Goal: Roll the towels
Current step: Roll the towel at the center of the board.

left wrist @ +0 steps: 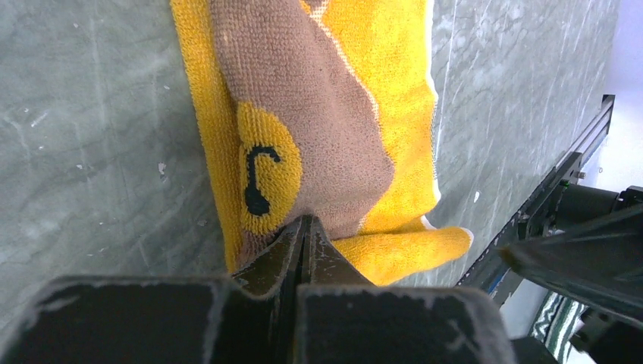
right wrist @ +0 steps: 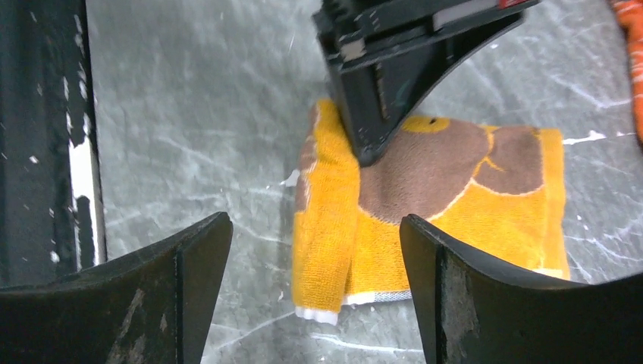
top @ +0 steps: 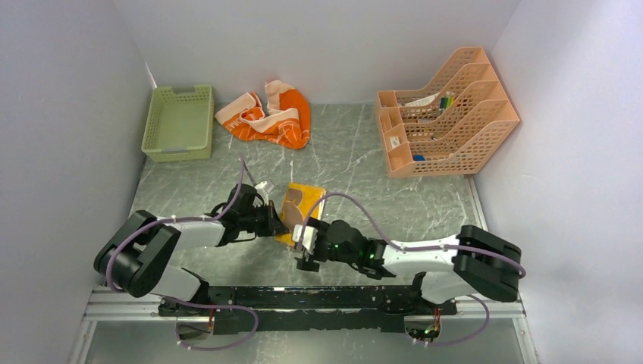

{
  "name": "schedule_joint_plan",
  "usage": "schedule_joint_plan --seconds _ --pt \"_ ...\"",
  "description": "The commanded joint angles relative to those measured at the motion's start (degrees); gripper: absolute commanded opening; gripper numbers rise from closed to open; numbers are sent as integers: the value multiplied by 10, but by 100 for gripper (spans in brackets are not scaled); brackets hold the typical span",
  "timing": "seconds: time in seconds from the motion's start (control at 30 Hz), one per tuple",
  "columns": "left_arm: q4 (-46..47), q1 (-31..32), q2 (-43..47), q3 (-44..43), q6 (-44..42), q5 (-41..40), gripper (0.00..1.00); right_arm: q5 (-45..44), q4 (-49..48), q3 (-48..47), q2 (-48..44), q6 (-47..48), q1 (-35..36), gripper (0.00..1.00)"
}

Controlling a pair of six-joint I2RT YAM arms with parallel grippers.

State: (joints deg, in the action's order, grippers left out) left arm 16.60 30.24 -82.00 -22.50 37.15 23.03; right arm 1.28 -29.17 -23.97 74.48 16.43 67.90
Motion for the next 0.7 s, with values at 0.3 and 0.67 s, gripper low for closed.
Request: schedule_joint_plan --seconds 0.3,0.67 --pt "-32 1 -49 -5 -36 -29 7 25 29 -77 130 113 15 54" --pt "-63 1 -38 -20 -47 -35 7 19 32 -86 194 101 8 51"
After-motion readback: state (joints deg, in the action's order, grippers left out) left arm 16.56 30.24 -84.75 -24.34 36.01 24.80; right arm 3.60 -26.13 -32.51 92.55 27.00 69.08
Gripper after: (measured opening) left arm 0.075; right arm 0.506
